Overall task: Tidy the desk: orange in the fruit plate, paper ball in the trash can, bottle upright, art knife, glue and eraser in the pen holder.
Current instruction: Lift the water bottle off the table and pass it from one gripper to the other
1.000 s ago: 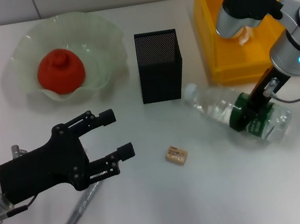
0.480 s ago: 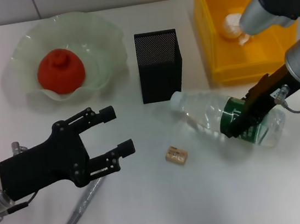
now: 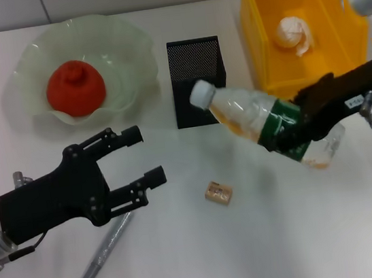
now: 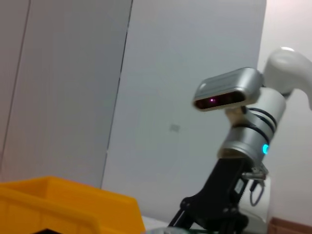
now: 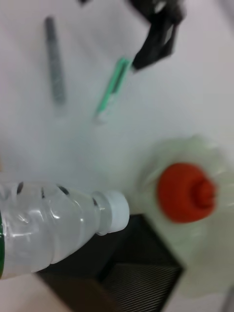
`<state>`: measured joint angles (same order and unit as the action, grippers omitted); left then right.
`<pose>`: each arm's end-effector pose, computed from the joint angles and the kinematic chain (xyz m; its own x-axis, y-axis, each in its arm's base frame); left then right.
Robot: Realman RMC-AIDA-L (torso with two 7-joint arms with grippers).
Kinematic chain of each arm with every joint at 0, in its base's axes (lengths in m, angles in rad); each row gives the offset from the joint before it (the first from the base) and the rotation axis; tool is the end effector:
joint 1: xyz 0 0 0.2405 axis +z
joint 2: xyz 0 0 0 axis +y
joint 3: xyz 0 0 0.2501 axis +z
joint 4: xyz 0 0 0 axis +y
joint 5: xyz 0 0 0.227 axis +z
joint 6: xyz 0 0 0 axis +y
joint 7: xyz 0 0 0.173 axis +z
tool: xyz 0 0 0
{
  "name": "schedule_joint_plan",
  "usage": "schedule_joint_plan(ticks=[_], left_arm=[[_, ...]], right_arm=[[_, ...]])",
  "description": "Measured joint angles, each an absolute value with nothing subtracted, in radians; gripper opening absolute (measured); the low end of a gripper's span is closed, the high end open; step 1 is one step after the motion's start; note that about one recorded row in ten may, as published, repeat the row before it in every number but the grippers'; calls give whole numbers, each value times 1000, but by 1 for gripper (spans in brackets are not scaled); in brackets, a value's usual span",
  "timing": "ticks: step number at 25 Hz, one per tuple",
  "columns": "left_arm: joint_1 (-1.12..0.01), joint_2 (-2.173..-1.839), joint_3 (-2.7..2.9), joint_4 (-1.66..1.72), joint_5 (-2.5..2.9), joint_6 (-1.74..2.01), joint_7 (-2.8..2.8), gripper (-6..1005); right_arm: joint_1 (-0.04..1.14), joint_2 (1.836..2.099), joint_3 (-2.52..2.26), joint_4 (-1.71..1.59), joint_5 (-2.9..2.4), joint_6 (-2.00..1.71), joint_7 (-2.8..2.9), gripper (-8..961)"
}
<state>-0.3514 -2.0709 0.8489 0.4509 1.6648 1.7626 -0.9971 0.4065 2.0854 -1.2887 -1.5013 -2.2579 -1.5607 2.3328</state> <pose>-0.2628 0.2715 -0.0371 0.6644 0.1624 0.7295 0.3365 -0.9366 -0.0979 0.1714 0.3450 -0.0027 0.8429 -0.5356 -0.0504 -0.5297 -0.8098 -0.2523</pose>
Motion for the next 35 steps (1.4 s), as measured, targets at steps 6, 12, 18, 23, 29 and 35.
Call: schedule_joint_plan(ticks=[6, 12, 18, 23, 29, 35], left_arm=[[-342, -2068, 847, 437, 1591, 1771, -1008, 782], [-336, -2065, 845, 431, 1506, 1799, -1085, 782], [-351, -2065, 837, 431, 1457, 1807, -1156, 781], [-372, -2068, 836, 429, 1429, 1829, -1177, 781], [-394, -2068, 836, 392, 1428, 1828, -1178, 781], [-397, -2070, 836, 385, 1427, 1826, -1179, 781]], right_arm=[[320, 2086, -1195, -1440, -1957, -1552, 2065, 762], [274, 2085, -1183, -1195, -1655, -1521, 1678, 762], [320, 2085, -1194, -960, -1526, -1529, 1439, 763], [377, 2087, -1202, -812, -1506, -1548, 1352, 765], [410, 2087, -1249, -735, -1460, -1557, 1304, 763], [425, 2088, -1278, -722, -1447, -1553, 1295, 763]])
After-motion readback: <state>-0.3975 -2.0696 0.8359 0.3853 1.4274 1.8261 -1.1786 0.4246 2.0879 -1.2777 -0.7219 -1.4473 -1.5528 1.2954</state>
